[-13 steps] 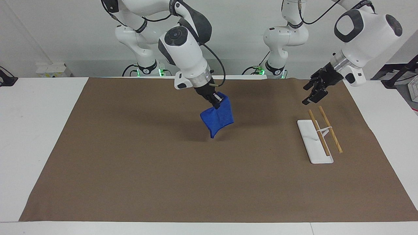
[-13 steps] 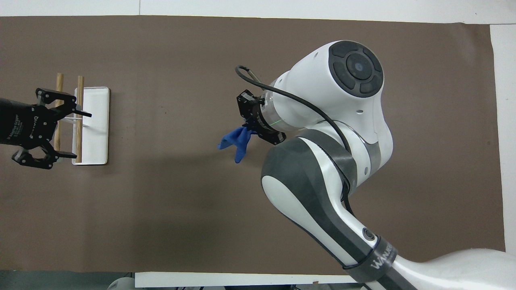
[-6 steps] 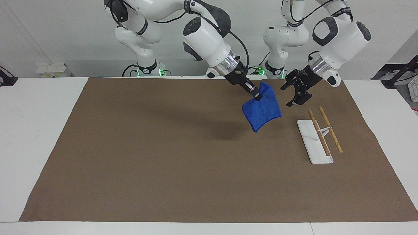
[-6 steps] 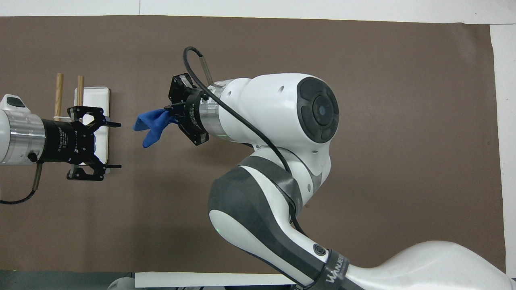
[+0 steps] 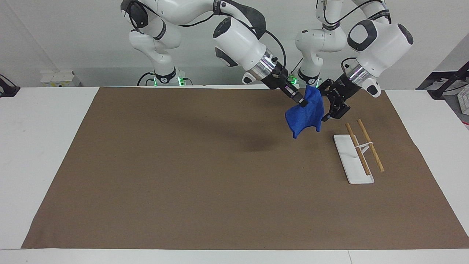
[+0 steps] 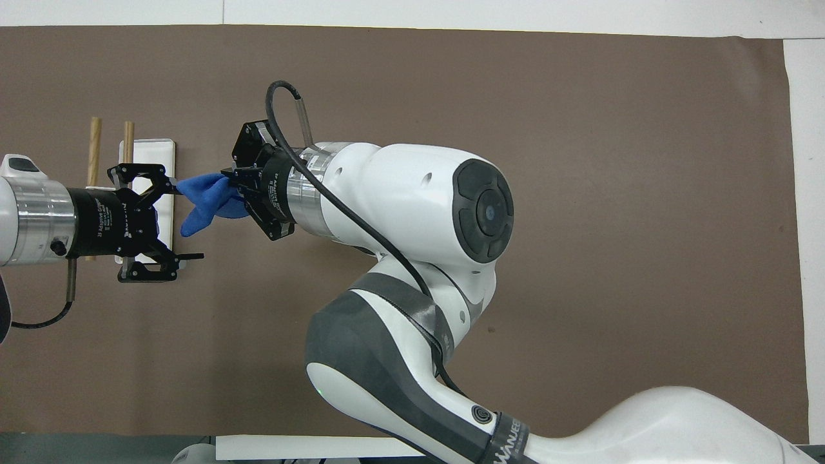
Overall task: Right arm passes towel to left arm to hang
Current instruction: 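Carry the towel to the left gripper while the left gripper opens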
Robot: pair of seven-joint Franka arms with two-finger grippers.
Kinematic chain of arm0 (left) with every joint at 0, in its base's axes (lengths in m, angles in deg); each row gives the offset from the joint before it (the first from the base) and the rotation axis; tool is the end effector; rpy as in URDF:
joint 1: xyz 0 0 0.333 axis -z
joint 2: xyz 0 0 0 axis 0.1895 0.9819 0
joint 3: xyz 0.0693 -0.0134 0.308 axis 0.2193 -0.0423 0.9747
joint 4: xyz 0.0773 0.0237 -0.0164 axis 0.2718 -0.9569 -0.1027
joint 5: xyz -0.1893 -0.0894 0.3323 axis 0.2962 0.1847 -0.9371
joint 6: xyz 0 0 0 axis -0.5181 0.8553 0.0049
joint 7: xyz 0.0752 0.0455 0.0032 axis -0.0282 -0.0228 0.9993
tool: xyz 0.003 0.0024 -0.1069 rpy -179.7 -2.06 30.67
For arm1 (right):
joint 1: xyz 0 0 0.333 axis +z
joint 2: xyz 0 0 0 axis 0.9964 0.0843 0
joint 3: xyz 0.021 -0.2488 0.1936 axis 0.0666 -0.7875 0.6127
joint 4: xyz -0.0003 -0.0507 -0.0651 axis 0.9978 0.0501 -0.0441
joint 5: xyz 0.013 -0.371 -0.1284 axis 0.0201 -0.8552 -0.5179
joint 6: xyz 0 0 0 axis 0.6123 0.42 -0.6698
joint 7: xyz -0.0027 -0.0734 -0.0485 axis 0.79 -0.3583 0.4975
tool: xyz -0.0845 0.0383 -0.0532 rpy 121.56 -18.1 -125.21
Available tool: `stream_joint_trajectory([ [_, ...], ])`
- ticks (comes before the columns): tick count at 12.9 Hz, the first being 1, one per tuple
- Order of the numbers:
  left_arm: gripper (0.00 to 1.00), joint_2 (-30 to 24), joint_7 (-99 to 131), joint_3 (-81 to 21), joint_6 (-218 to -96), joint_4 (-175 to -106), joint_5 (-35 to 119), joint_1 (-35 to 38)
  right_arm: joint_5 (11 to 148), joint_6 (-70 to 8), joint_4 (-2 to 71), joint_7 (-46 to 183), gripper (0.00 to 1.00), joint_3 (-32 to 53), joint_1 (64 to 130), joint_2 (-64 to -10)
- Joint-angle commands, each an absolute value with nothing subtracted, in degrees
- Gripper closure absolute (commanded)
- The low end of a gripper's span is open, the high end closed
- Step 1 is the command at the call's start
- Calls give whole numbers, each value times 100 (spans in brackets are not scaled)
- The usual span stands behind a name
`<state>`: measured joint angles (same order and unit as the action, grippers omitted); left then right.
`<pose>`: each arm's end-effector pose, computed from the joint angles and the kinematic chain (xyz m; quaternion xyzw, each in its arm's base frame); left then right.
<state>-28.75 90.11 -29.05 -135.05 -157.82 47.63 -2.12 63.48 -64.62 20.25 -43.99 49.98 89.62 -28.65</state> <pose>0.4691 -0.1173 0.5096 0.6727 0.6971 -0.1547 0.1939 0.5178 0.4756 0.5597 -0.7247 0.5361 0.1448 0.4080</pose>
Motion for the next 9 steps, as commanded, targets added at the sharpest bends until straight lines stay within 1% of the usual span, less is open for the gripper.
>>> stream_joint_trajectory([
  [1, 2, -3005, 9070, -2861, -13746, -15968, 4866, -205, 6361, -6532, 1884, -4459, 100, 5083, 8965, -2725],
  [4, 2, -2970, 9044, -2861, -13860, -15960, 4857, -424, 6353, -6532, 1884, -4459, 100, 5083, 8974, -2725],
  [5, 2, -2969, 9026, -2861, -13895, -15968, 4857, -416, 6352, -6532, 1892, -4459, 100, 5083, 8974, -2725],
  [7, 2, -2803, 8878, -2878, -14071, -15960, 4840, -267, 6352, -6532, 1893, -4459, 100, 5083, 8965, -2725],
  [9, 4, -2794, 8833, -2878, -14045, -15968, 4831, -179, 6352, -6532, 1893, -4459, 100, 5083, 8965, -2725],
])
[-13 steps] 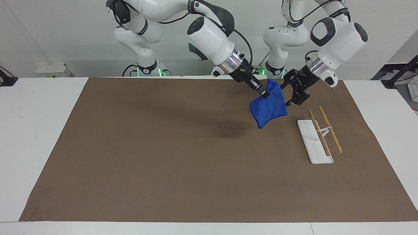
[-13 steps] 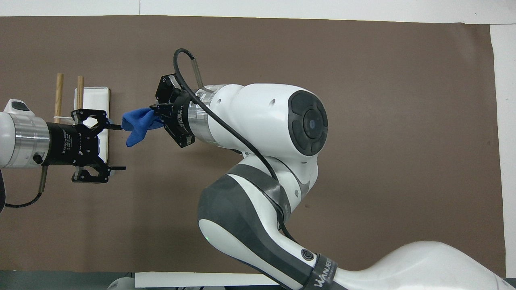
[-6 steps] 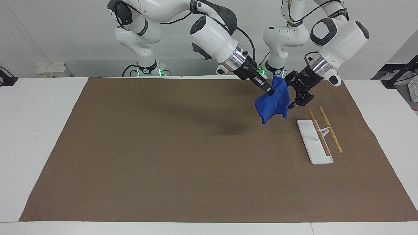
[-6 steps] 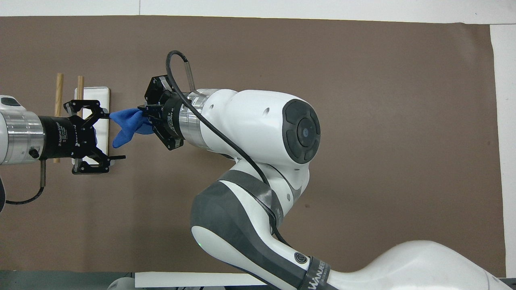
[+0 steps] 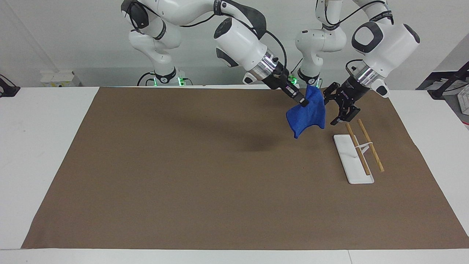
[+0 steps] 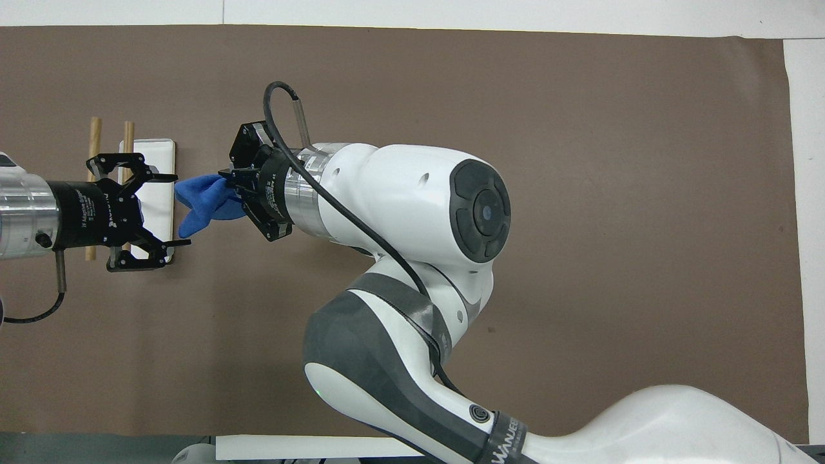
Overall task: Right arm passes towel to left arm to hang
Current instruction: 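Carry the towel to the left gripper while the left gripper opens, then close the left gripper on the towel edge beside the right gripper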
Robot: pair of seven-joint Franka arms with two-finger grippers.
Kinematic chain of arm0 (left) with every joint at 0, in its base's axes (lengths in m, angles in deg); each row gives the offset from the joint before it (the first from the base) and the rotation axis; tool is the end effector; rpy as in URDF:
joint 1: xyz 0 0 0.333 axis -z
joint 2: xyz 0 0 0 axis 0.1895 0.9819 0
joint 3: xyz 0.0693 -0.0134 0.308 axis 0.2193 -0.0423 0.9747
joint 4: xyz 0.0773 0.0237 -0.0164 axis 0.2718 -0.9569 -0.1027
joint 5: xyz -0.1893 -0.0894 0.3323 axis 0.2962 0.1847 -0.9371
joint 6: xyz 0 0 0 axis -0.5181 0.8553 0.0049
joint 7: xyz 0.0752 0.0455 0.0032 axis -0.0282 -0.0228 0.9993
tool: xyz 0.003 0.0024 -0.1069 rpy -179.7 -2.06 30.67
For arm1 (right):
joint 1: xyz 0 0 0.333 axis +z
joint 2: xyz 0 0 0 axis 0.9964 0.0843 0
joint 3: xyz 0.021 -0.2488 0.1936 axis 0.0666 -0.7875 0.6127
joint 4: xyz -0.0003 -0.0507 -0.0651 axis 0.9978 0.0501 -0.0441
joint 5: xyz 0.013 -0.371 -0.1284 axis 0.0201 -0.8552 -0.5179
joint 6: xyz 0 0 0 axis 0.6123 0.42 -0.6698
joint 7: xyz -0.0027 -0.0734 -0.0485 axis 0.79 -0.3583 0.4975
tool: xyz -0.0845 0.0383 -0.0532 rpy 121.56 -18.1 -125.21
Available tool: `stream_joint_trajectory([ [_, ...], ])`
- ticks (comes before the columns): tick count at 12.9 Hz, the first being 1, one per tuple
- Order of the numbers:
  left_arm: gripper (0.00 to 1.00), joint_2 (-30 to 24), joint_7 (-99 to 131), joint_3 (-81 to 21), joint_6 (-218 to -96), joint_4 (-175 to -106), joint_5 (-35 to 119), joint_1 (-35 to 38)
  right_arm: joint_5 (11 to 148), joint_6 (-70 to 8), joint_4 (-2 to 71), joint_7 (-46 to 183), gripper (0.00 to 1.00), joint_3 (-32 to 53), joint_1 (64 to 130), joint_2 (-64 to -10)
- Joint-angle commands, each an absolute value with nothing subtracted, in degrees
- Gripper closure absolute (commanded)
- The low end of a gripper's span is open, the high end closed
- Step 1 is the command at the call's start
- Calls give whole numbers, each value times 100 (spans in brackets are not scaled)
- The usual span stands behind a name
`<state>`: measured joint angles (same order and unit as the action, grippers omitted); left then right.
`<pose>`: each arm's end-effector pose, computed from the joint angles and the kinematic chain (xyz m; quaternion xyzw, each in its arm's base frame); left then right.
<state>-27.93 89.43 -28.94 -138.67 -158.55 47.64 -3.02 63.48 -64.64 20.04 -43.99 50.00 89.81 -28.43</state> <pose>0.4778 -0.1058 0.5017 0.6628 0.7067 -0.1369 0.2062 0.5175 0.4772 0.5595 -0.7247 0.5353 0.1464 0.4085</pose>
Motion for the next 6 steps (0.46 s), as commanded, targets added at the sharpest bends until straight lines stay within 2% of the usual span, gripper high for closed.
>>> stream_joint_trajectory([
  [1, 5, -2715, 8755, -2887, -14088, -15951, 4831, -178, 6352, -6532, 1884, -4459, 100, 5083, 8965, -2725],
  [4, 7, -2592, 8315, -2878, -14045, -15924, 4831, -82, 6344, -6541, 1884, -4450, 100, 5083, 8974, -2716],
  [6, 17, -2452, 8262, -2878, -14063, -15846, 4831, -64, 6344, -6541, 1866, -4424, 100, 5092, 8982, -2690],
])
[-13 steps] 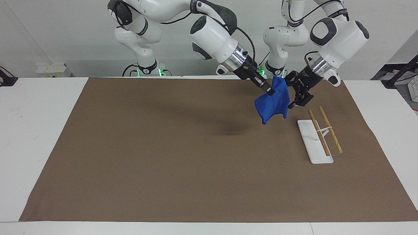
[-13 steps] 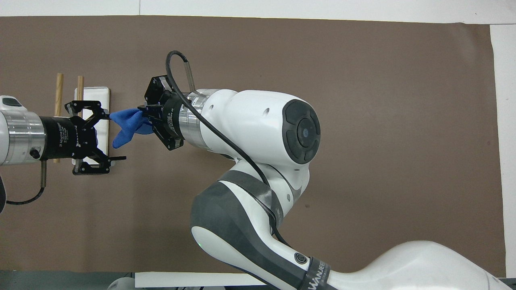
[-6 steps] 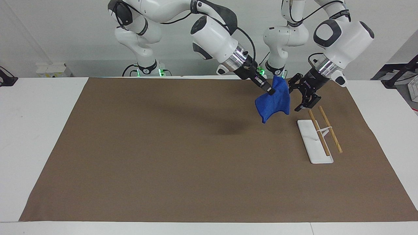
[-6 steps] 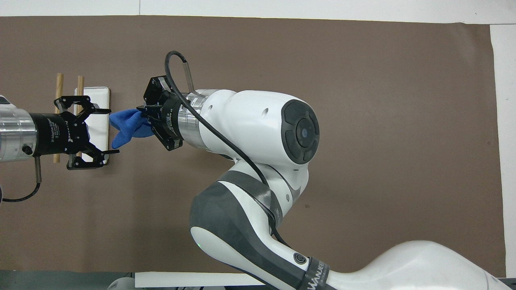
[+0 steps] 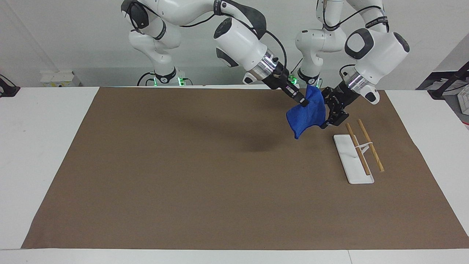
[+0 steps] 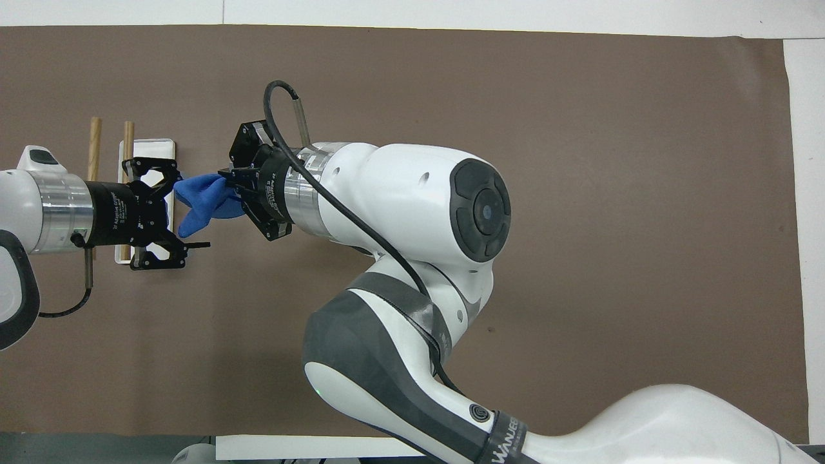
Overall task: Right arm passes towel to left arm to hang
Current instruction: 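Close the left gripper on the towel edge beside the right gripper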
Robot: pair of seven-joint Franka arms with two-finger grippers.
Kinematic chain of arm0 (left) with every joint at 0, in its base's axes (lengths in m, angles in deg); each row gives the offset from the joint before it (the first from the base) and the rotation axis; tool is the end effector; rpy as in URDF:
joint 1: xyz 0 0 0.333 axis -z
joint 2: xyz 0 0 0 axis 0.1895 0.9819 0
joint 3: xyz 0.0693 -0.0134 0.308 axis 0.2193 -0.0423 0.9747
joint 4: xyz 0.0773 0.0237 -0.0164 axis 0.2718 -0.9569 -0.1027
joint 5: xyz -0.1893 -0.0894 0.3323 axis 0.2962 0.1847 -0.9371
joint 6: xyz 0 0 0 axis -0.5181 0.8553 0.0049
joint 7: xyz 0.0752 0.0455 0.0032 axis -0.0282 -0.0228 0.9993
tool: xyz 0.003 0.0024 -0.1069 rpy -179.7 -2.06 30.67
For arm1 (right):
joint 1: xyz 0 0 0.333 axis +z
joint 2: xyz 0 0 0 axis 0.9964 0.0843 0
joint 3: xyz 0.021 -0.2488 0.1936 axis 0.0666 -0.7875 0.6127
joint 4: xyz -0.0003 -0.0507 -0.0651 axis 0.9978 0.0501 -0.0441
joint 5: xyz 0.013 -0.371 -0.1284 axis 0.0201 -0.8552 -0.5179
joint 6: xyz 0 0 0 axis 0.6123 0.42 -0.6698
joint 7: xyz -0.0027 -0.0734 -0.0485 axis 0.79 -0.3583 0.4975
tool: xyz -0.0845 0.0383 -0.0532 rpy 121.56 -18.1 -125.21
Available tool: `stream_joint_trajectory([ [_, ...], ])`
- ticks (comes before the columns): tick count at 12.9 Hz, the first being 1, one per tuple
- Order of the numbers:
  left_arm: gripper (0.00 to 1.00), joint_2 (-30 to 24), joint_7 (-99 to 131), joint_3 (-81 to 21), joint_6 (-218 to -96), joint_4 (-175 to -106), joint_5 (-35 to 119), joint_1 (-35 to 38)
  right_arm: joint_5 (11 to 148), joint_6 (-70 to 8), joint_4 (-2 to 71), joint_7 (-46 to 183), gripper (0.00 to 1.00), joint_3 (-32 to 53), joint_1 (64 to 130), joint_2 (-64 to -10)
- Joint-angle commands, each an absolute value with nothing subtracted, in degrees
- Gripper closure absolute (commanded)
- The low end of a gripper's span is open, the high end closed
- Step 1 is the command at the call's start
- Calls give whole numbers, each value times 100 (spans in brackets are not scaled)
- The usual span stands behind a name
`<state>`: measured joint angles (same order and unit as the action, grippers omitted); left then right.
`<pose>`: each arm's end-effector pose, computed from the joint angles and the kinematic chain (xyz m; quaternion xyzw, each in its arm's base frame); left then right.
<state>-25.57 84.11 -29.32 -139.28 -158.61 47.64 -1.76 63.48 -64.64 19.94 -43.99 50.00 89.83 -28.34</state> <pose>0.4819 -0.1201 0.4818 0.7015 0.6709 -0.1380 0.1971 0.5179 0.4773 0.5595 -0.7244 0.5353 0.1469 0.4087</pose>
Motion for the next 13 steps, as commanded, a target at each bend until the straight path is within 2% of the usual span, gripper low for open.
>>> stream_joint_trajectory([
  [1, 28, -2407, 8253, -2878, -14054, -15802, 4822, -64, 6344, -6541, 1866, -4424, 100, 5118, 9000, -2681],
  [2, 48, -2381, 8218, -2878, -14045, -15767, 4805, -64, 6344, -6567, 1857, -4432, 100, 5127, 9009, -2673],
  [5, 96, -2302, 8218, -2869, -13852, -15565, 4804, -73, 6352, -6883, 1866, -4441, 100, 5136, 9070, -2637],
  [6, 100, -2284, 8209, -2869, -13860, -15547, 4804, -73, 6344, -6883, 1866, -4441, 100, 5136, 9070, -2637],
  [13, 100, -2064, 8191, -2852, -13896, -15195, 4796, -152, 6344, -6883, 1866, -4415, 100, 5136, 9070, -2637],
])
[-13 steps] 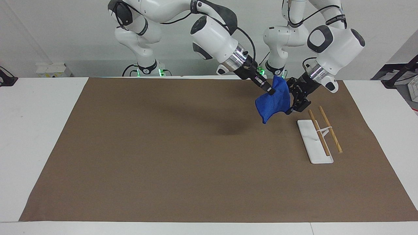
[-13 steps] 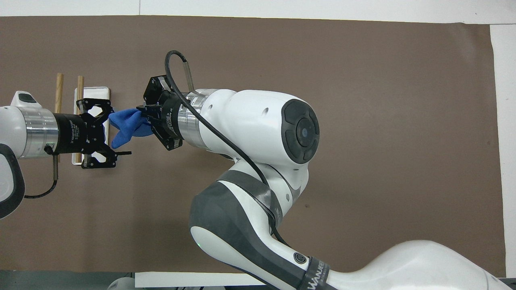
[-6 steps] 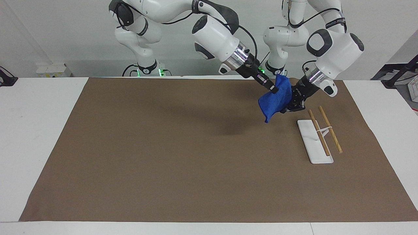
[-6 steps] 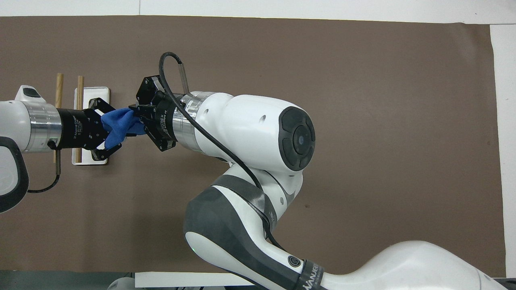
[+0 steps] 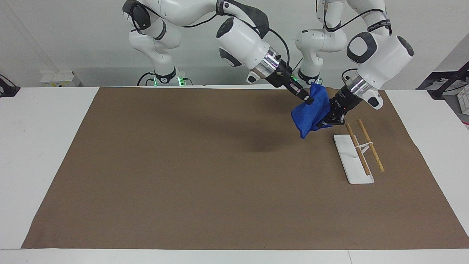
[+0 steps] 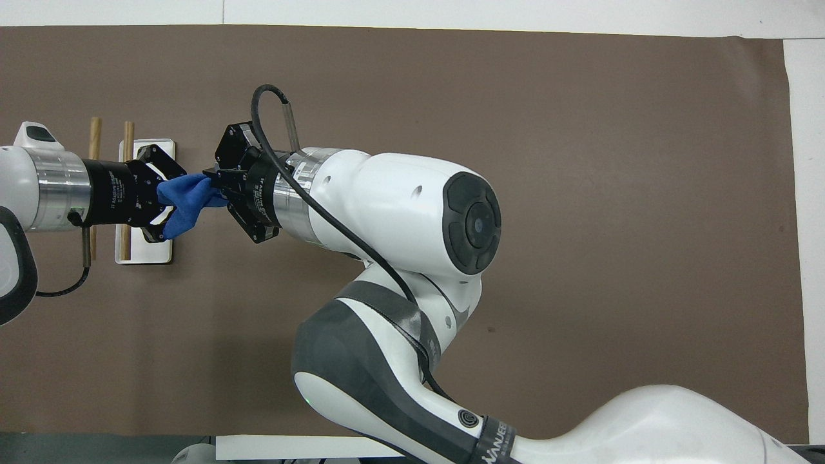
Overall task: Right arm passes towel to left arm to hang
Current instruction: 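Close the left gripper on the towel edge beside the right gripper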
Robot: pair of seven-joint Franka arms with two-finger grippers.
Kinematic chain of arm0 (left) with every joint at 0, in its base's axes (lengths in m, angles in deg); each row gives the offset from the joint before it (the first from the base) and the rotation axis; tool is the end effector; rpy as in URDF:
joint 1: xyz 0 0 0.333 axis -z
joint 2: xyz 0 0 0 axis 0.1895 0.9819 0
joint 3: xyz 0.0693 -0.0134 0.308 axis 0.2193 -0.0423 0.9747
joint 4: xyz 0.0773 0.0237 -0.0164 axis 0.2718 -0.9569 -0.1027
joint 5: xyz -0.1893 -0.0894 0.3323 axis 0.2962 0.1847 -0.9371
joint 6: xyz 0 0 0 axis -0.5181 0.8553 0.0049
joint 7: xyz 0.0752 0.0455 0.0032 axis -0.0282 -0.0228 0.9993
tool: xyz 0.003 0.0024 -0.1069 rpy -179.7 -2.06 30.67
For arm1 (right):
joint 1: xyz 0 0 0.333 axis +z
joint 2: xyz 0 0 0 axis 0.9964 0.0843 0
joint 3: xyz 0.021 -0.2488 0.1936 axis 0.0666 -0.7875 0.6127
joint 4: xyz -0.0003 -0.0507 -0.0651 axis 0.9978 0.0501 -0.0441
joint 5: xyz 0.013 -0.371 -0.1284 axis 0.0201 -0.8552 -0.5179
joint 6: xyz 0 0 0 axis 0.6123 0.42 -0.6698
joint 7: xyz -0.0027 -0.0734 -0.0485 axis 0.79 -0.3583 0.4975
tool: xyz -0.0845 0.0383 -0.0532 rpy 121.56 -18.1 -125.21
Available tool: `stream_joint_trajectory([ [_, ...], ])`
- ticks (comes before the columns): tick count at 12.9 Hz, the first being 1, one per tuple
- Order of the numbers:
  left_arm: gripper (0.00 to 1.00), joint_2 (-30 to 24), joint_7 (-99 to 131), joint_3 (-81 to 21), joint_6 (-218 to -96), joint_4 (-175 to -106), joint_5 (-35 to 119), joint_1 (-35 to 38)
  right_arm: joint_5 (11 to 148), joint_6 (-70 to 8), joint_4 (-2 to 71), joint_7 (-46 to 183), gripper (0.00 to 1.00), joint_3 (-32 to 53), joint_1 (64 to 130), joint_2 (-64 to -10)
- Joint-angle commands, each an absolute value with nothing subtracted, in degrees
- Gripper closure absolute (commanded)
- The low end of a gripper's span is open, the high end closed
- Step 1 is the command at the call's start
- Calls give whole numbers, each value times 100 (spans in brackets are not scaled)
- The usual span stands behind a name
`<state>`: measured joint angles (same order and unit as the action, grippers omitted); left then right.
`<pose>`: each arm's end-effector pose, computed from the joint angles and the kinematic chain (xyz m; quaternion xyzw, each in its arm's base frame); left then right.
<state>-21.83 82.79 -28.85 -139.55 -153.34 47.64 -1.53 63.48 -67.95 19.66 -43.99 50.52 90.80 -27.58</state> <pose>0.5083 -0.1225 0.4939 0.7084 0.6612 -0.1273 0.2118 0.5131 0.4869 0.5630 -0.7159 0.5297 0.1476 0.4304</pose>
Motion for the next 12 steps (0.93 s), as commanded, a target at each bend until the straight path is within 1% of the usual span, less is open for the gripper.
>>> stream_joint_trajectory([
  [1, 100, -2064, 8183, -2852, -13904, -15195, 4796, -152, 6344, -6883, 1866, -4415, 100, 5136, 9070, -2637],
  [4, 100, -2064, 7990, -2852, -13922, -15186, 4796, -152, 6344, -6883, 1866, -4389, 98, 5127, 9062, -2637],
  [5, 100, -2064, 7980, -2852, -13922, -15186, 4796, -152, 6344, -6883, 1866, -4371, 93, 5127, 9053, -2629],
  [6, 100, -2064, 7980, -2852, -13931, -15186, 4796, -152, 6344, -6875, 1884, -4328, 80, 5118, 9053, -2629],
  [7, 100, -2064, 7972, -2852, -13931, -15186, 4787, -152, 6335, -6883, 1927, -4214, 62, 5110, 9053, -2637],
  [8, 100, -2064, 7971, -2852, -13931, -15186, 4796, -152, 6335, -6875, 1954, -4056, 33, 5110, 9053, -2646],
  [9, 100, -2056, 7971, -2852, -13931, -15186, 4796, -152, 6335, -6866, 1963, -3837, 0, 5110, 9061, -2655],
  [12, 100, -1916, 7718, -2843, -13957, -14915, 4787, -161, 6326, -6805, 1980, -3537, 0, 5057, 9053, -2681],
])
